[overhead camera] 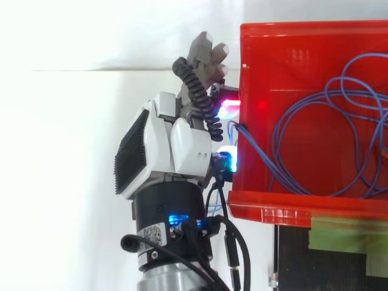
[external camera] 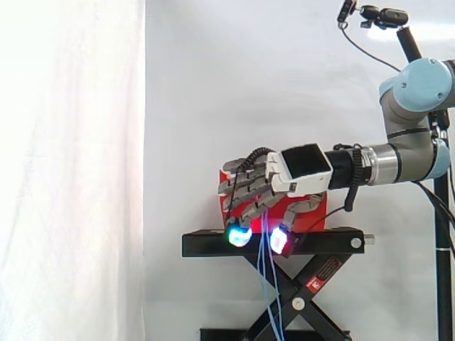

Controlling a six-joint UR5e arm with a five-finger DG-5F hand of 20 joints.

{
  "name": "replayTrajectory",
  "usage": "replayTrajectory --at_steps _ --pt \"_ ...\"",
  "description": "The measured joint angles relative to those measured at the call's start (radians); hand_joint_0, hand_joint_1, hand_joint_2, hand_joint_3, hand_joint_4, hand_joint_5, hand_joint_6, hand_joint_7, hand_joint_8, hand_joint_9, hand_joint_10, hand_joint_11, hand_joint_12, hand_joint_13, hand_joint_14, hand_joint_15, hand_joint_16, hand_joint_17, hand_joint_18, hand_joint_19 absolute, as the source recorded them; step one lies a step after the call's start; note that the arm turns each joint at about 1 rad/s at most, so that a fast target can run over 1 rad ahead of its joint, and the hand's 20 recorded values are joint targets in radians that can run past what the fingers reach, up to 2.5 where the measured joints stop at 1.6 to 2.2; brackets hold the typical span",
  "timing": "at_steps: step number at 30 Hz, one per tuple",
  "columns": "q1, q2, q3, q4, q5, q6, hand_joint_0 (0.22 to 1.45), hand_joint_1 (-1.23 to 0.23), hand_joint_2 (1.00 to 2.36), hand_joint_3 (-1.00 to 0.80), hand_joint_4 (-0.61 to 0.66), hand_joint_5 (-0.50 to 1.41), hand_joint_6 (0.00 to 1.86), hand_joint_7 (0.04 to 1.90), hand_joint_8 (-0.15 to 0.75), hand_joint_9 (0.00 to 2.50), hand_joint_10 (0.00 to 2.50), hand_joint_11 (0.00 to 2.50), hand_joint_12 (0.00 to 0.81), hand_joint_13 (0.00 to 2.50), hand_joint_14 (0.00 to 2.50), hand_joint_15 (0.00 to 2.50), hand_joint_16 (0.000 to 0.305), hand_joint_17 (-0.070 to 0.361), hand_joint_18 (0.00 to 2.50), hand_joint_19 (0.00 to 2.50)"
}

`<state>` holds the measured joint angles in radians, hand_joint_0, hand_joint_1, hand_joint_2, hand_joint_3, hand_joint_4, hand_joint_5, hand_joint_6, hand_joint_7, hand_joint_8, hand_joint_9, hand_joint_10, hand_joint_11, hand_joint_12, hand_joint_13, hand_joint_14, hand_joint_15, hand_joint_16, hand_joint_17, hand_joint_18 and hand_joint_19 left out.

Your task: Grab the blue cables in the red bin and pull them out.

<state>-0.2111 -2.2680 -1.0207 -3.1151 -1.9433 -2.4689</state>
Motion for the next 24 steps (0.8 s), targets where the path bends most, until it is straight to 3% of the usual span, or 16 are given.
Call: replayTrajectory --at_steps 24 --pt "0.006 -0.001 0.006 0.008 0.005 0.002 0.8 -0.96 1.0 -1.0 0.03 1.06 0.01 0.8 0.208 0.79 0.01 0.27 0.297 0.54 0.01 0.21 0.041 0.091 0.36 0.21"
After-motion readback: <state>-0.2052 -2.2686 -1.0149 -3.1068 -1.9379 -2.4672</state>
